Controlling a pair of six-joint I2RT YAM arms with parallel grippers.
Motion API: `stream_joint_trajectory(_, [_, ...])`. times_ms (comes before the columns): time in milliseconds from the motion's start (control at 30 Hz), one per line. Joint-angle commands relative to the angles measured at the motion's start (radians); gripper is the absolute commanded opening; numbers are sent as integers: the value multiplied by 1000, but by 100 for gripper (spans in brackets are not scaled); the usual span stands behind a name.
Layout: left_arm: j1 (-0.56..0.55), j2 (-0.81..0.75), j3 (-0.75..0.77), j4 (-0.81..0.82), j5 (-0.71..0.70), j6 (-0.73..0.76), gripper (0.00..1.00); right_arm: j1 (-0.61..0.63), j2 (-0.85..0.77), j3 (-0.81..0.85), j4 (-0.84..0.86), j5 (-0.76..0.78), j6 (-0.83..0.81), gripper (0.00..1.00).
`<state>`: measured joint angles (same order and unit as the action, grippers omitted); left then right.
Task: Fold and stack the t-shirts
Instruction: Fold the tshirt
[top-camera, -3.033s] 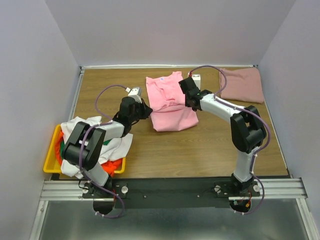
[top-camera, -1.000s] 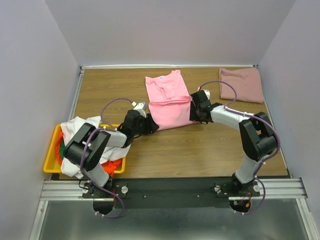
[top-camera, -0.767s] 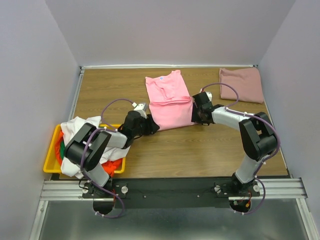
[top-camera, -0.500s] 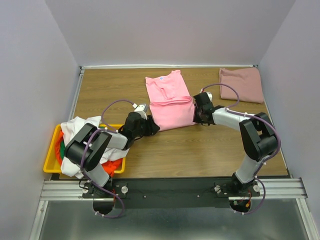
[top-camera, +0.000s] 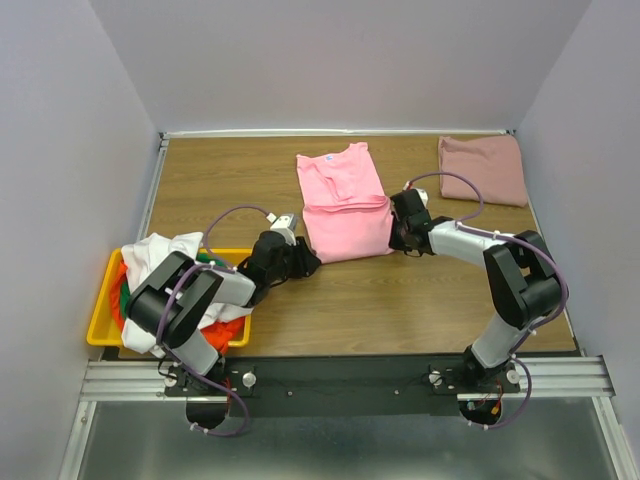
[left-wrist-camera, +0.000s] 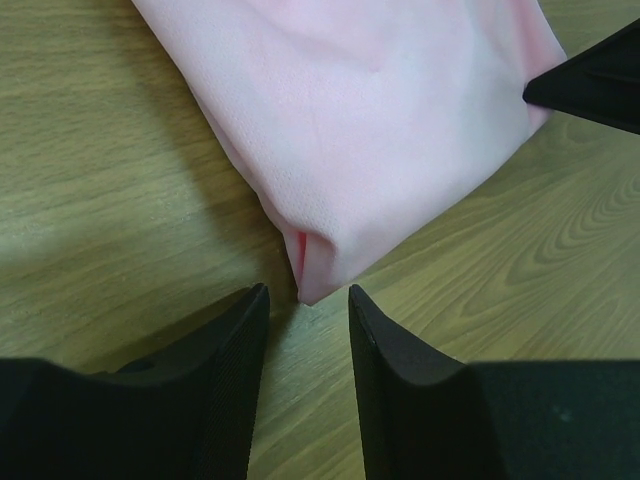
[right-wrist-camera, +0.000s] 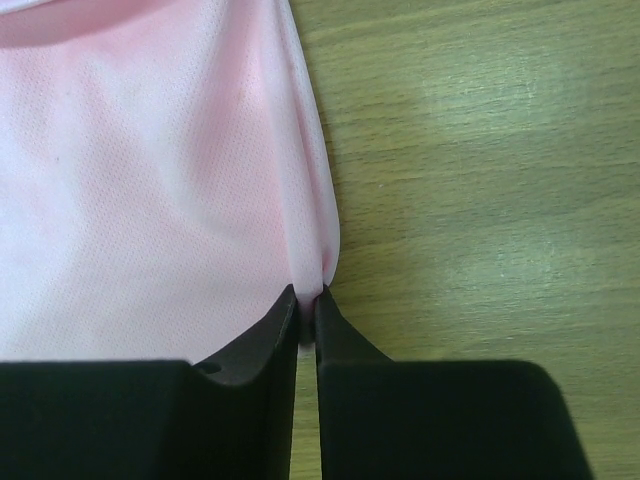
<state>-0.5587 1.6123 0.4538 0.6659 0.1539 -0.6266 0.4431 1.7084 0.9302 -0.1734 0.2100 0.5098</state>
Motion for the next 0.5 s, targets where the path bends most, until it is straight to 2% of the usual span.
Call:
stream_joint_trajectory(0, [-20, -22, -32, -51, -36, -21, 46, -6, -3, -30, -43, -21, 15, 15])
stream_joint_trajectory(300, [-32, 47, 22, -46, -28, -16, 49, -7, -16, -42, -40, -24, 13, 14])
stream_joint_trajectory(433, [-35, 75, 28, -40, -37, -16, 47, -7, -26, -47, -38, -27, 13, 12])
stream_joint_trajectory(467, [-36, 90, 32, -37, -39, -13, 44, -6, -24, -48, -37, -32, 13, 12])
